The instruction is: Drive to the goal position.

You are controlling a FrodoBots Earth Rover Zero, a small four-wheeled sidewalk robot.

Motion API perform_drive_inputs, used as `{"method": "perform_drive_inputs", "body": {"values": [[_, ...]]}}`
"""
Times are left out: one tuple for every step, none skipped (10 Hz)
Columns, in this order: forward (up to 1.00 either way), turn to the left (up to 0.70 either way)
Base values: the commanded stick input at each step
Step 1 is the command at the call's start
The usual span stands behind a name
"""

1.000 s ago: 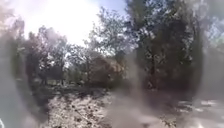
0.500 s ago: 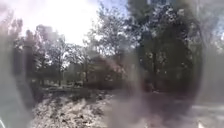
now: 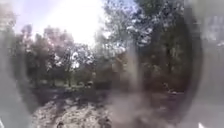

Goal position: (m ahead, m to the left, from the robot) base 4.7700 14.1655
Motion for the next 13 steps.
{"method": "perform_drive_inputs", "body": {"values": [[0.68,0.14],[0.68,0.14],[0.68,0.14],[0.68,0.14],[0.68,0.14],[0.68,0.14],[0.68,0.13],[0.68,0.0],[0.68,0.0],[0.68,0.0],[0.68,0.0],[0.68,0.0],[0.68,0.0]]}}
